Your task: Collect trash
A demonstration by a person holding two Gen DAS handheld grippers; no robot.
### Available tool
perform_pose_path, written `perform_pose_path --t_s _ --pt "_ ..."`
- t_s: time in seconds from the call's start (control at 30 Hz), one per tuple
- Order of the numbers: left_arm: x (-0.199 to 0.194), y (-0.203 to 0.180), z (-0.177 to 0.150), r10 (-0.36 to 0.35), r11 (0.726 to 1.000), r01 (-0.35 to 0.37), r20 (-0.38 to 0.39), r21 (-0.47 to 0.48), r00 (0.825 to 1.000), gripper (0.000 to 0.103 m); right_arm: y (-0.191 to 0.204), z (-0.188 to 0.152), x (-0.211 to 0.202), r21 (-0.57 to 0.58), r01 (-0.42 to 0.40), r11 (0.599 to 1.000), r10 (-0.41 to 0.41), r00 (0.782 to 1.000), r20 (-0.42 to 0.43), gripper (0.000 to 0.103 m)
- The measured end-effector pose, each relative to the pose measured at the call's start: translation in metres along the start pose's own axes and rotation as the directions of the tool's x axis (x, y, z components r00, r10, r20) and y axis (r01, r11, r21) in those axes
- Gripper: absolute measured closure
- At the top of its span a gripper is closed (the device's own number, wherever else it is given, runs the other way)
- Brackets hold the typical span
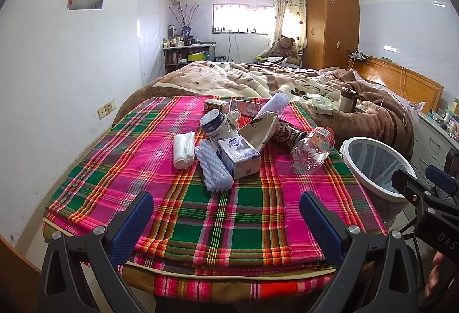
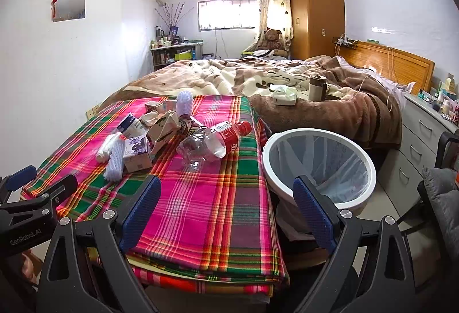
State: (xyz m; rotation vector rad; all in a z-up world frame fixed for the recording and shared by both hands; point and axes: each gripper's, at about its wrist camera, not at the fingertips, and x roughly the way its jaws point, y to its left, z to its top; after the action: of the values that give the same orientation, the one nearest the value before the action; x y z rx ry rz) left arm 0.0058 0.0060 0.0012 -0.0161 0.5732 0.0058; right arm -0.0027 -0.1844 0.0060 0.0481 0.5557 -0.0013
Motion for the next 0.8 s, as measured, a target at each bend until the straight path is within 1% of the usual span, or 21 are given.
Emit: perform_pose_path --t_s 0.8 --pt "-0.0017 0.0027 -0.0014 0.004 1.000 -0.004 0.008 -0.004 1.000 0.000 0.0011 0.0003 -0.0009 0.001 0.003 1.000 -0.003 1.000 0.002 0.008"
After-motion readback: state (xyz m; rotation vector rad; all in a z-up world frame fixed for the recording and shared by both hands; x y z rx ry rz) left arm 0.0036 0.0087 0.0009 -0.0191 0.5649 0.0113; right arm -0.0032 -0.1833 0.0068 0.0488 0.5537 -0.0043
